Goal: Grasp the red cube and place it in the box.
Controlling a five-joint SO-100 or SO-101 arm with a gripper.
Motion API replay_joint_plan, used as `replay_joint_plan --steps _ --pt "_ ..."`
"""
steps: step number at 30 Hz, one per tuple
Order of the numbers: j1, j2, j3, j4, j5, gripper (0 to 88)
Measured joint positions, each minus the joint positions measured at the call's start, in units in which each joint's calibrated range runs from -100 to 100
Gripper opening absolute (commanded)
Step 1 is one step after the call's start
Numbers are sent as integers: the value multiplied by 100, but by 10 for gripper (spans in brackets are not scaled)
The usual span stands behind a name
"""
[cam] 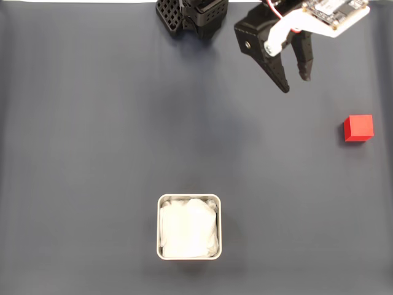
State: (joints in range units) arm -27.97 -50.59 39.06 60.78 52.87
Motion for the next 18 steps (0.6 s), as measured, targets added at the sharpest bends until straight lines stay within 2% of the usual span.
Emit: replay_joint_plan --steps 18 --pt "-89 721 325 -963 39 280"
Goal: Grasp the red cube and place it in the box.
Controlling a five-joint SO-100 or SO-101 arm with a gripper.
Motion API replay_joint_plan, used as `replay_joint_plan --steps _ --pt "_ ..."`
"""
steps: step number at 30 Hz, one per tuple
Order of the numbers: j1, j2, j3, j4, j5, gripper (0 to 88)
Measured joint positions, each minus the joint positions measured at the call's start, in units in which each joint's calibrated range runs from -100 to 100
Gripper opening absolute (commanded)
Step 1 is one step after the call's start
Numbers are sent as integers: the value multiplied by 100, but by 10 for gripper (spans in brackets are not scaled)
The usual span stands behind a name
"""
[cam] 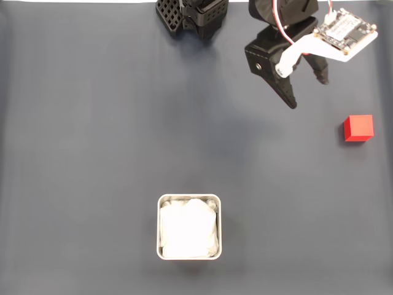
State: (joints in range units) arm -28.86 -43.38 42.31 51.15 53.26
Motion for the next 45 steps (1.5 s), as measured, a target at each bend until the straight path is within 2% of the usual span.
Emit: replay_joint_plan --steps 13,45 --pt "-430 599 0 -565 -230 311" --pt "-445 2510 36 -2482 -147 351"
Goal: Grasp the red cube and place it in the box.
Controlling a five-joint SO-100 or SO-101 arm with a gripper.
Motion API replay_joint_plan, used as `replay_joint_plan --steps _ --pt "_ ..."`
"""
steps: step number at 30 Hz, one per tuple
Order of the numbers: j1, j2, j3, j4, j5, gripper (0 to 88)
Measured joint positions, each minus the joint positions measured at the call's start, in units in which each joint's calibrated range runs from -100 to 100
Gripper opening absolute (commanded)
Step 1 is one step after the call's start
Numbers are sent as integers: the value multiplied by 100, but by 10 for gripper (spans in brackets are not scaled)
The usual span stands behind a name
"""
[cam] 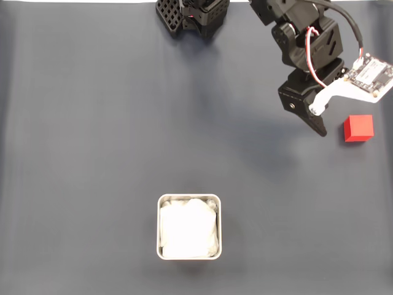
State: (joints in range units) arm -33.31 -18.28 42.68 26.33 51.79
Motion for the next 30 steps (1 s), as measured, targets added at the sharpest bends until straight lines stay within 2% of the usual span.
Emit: replay_joint_plan --steps 30 --pt "-304 1546 -633 -859 -68 356"
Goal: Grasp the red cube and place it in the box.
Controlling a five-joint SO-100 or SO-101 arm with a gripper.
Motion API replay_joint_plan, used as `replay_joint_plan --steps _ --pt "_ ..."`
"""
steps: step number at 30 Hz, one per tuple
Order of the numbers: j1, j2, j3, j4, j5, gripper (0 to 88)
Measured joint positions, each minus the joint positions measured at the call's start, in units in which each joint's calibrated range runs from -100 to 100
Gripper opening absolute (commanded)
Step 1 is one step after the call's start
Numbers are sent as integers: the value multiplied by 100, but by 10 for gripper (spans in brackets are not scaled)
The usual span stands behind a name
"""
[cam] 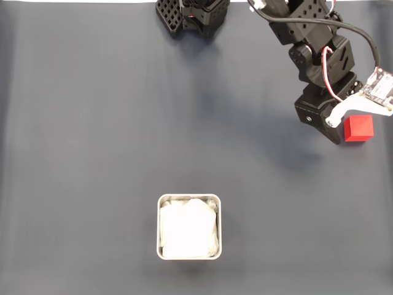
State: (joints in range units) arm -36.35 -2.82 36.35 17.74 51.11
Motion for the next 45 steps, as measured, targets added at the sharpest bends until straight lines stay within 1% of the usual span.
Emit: replay_joint_plan --steps 13,35,45 --pt "-7 382 -307 -103 -15 356" --pt "-401 729 -714 -278 -103 357" --pt "-430 782 -732 -326 -103 357"
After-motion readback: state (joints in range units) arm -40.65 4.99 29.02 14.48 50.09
